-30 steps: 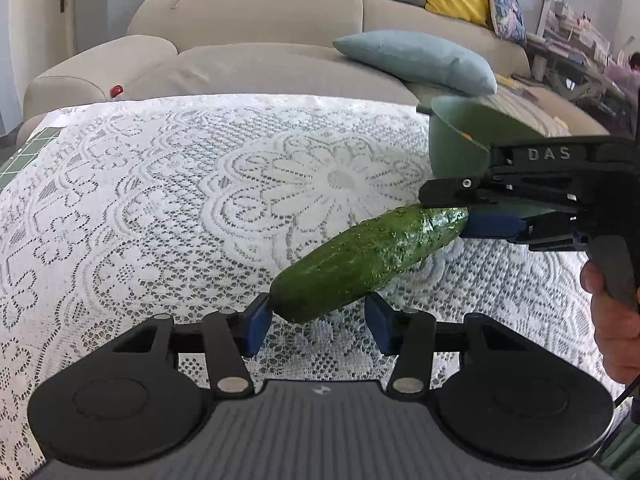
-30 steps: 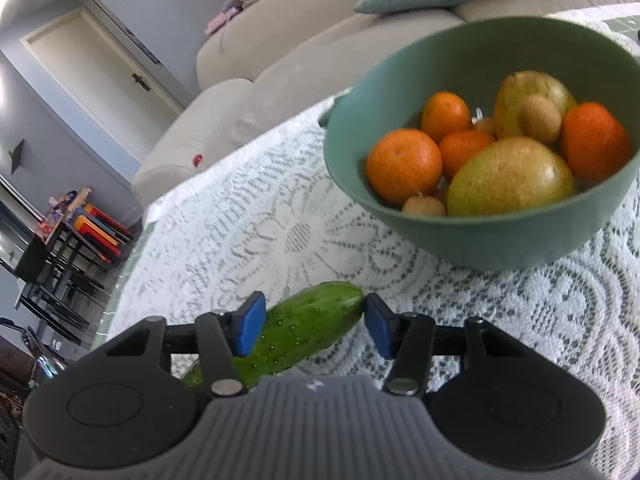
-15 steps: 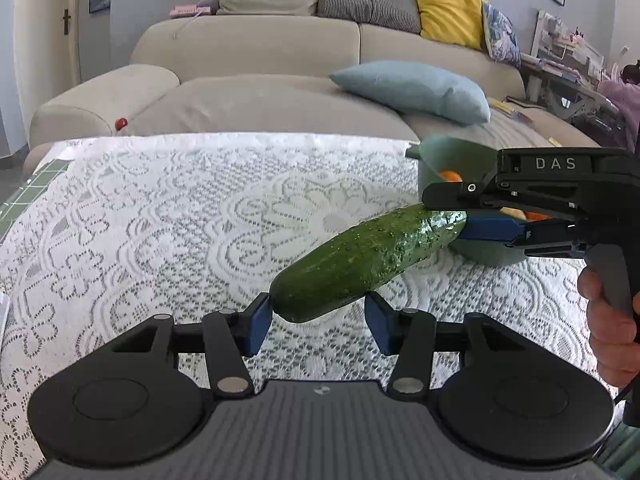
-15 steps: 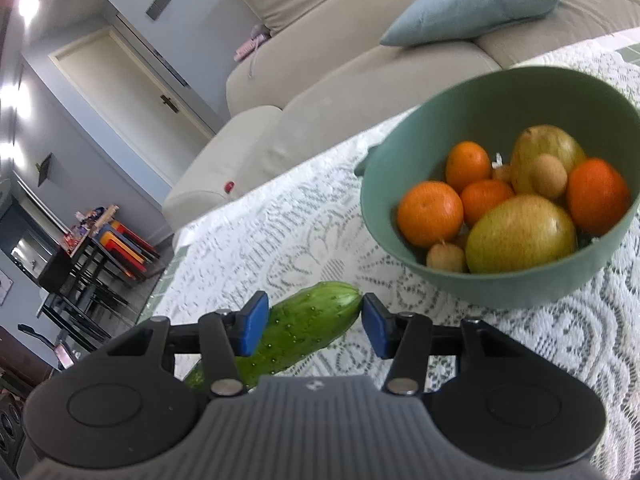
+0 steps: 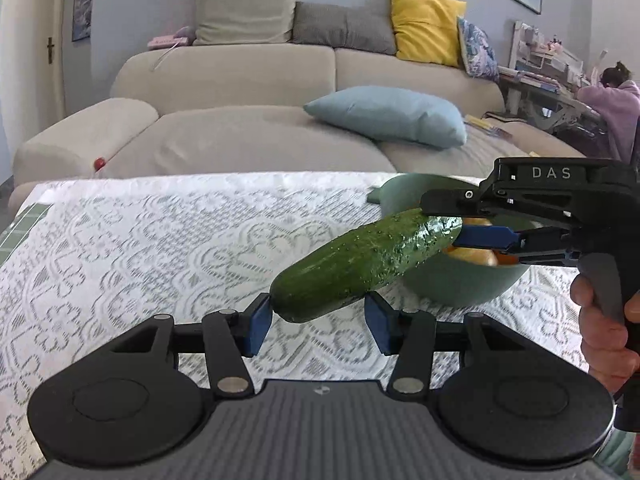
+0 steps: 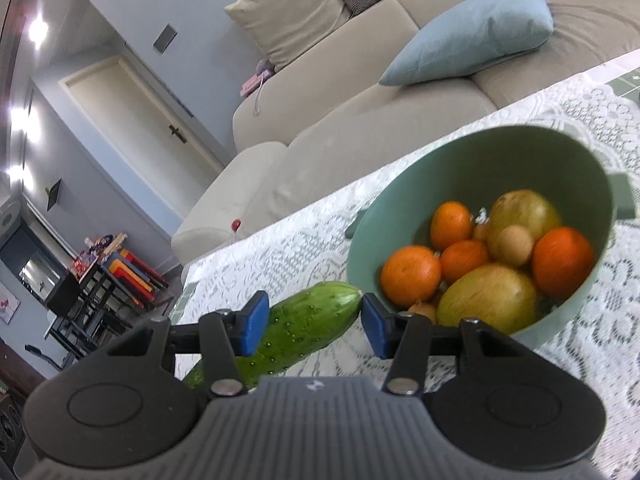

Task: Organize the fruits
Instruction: 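Lift the cucumber with both grippers and lower it into the colander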

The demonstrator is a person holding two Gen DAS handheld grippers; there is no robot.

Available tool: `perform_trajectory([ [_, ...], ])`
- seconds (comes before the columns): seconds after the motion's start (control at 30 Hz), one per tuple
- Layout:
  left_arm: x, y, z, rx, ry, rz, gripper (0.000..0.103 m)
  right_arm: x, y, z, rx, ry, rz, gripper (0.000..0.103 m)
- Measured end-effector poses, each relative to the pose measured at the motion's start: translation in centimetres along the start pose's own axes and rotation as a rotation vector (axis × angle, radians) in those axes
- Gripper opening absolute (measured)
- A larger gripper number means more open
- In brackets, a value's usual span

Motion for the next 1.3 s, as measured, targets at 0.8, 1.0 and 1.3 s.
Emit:
perform_trajectory([
  [0.8, -5.9, -7.8, 7.3, 0.085, 0.013, 0.124, 0.058, -7.2, -8.8, -1.6, 0.107, -0.129, 0.19, 0.049],
  [1.0, -5.8, -8.3, 9.4, 0.094, 0.053, 0.127, 0.058, -8.2, -9.9, -0.9, 0.166, -0.133, 0.159, 0.048],
  [1.3, -5.8, -8.3, 10.3, 0.04, 0.071, 0.16, 0.058, -8.1, -9.8, -0.3, 0.23, -0.132, 0.102, 0.051],
])
Point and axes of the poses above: each gripper's, at about its wrist camera, not at the fingertips, and z roughly the way its jaws point, y to its left, x to its underside, the point moved 9 cm from there along z, roughly the way its jaws point, and after that the axes turned 5 degrees about y, right-handed, at the moved point
